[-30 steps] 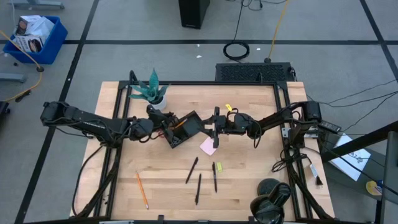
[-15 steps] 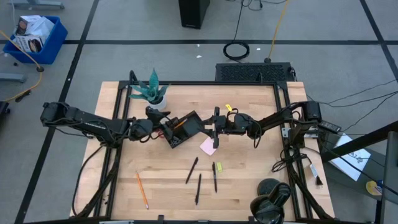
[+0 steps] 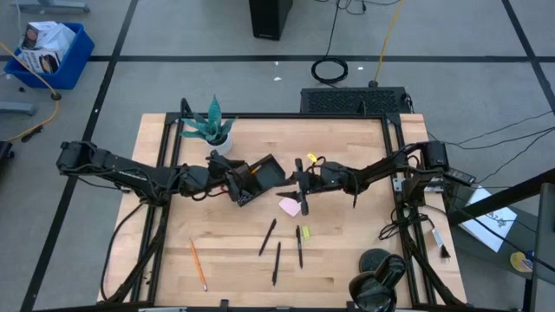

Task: Pick and place office supplies into organizer
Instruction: Put the pink sticky note into the black desk organizer

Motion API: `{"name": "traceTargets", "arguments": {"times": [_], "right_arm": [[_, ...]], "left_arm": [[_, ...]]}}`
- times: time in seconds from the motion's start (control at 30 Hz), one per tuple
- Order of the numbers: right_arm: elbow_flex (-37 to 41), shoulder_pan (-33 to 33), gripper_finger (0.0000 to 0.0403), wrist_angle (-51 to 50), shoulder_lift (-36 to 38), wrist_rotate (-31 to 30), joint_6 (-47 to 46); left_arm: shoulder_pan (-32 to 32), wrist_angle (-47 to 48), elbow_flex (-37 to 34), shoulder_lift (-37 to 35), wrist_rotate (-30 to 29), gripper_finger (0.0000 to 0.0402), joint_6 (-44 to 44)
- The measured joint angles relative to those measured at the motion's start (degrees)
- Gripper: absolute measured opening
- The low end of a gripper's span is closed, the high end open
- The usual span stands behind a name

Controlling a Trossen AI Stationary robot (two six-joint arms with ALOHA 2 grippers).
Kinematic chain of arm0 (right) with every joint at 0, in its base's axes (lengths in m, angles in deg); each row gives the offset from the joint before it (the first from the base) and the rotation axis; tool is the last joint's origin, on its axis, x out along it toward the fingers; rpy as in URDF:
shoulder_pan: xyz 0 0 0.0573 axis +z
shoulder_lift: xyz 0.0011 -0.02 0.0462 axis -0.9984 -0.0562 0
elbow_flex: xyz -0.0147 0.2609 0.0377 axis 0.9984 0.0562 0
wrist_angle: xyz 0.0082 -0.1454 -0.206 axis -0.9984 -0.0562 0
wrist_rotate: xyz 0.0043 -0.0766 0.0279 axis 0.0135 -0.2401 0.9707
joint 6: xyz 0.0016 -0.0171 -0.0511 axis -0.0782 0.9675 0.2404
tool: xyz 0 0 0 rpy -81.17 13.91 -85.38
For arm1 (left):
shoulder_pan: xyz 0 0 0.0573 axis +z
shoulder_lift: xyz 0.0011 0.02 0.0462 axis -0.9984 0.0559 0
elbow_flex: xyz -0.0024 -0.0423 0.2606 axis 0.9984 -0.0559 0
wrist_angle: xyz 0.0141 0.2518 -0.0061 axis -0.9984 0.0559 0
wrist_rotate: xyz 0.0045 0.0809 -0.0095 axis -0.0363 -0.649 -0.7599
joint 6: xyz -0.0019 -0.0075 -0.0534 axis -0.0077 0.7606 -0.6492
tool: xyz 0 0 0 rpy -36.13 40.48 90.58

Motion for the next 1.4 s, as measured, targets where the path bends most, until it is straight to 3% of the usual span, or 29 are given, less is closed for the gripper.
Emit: {"name": "traceTargets", "arguments": {"times": [0.2, 0.37, 0.5, 0.7, 0.77, 0.87, 1.03, 1.4], "right_arm": [[0.0, 0.5, 0.0119, -7.1, 0.0, 0.2, 1.9], [0.0, 4.7, 0.0138, -12.0, 0.0, 2.0, 15.5], [0.0, 8.6, 0.0162, -16.6, 0.1, -8.0, 25.4], [0.0, 14.3, 0.0192, -26.8, 2.2, -29.3, 40.9], [0.0, 15.8, 0.0196, -29.4, 2.7, -33.1, 44.8], [0.0, 18.1, 0.0194, -34.7, 3.6, -36.2, 46.7], [0.0, 19.2, 0.0184, -44.5, 3.9, -36.3, 47.0], [0.0, 16.9, 0.0179, -48.7, 3.9, -39.1, 53.8]], "left_arm": [[-0.1, -0.1, 0.0, 0.0, 0.0, 0.0232, -1.2], [-0.1, -0.1, 0.0, 0.0, 0.0, 0.0232, -1.2], [-0.1, -0.1, 0.0, 0.0, 0.0, 0.0232, -1.3], [-0.1, 0.1, 0.0, 0.0, 0.1, 0.0232, -1.4], [-0.1, 0.3, 0.0, 0.0, 0.1, 0.0232, -1.4], [-0.1, 0.3, 0.0, 0.0, 0.1, 0.0232, -1.5], [-0.1, 0.3, 0.0, 0.0, 0.1, 0.0232, -1.7], [-0.9, 0.1, 0.0, 0.0, 2.0, 0.0226, -2.3]]}}
